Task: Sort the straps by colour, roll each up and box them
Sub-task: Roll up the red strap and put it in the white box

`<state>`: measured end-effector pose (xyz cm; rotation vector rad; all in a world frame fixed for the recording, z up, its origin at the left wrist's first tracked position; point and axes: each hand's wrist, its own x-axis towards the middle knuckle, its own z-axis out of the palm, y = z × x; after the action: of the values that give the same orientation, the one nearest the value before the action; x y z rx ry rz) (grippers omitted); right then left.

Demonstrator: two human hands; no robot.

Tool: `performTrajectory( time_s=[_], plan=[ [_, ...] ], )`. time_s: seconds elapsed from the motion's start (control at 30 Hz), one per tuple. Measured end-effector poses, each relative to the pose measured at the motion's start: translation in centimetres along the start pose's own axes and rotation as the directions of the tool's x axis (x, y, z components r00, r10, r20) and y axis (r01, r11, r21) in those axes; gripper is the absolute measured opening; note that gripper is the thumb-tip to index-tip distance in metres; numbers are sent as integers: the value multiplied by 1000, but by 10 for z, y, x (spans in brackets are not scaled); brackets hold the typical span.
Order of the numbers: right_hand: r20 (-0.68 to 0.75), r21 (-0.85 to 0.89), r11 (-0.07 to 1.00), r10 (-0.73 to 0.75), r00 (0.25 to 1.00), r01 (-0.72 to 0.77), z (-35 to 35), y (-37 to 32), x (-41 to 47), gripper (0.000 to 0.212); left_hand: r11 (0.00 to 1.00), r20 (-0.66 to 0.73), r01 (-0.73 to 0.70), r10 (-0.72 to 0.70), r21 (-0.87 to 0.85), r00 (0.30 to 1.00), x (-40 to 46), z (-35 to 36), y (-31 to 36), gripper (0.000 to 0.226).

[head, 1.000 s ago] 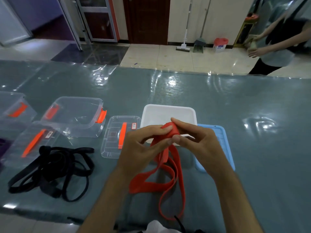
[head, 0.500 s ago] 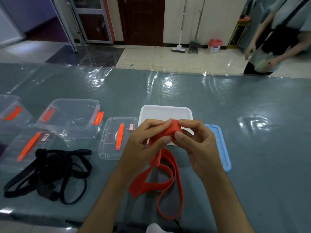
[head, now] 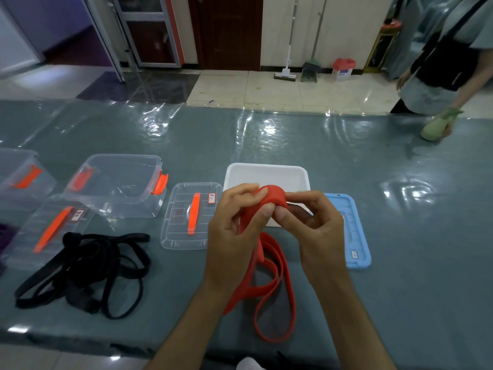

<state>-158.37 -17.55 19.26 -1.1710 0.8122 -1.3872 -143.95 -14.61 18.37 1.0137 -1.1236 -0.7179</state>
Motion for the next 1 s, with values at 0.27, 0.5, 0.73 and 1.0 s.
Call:
performTrajectory(
  time_s=[0.27,0.5,0.73,1.0],
  plan=[
    [83,-61,994,92,992,-87,-7,-2,4,29,975,35,-90,84,204,996,1,-6,-1,27],
    [87,-28,999,29,996,-26,-9,-1,1,29,999,-89,33,-35,-19,995,-5,0,4,27],
    [128,181,976,97,987,-119,-11,-4,-1,38,998,136,-50,46,30,990,3,-6,1,28],
    [79,145,988,48,996,-59,-18,-8,0,47,983,206,-119,88,143,975,10,-2,7,33]
  ],
)
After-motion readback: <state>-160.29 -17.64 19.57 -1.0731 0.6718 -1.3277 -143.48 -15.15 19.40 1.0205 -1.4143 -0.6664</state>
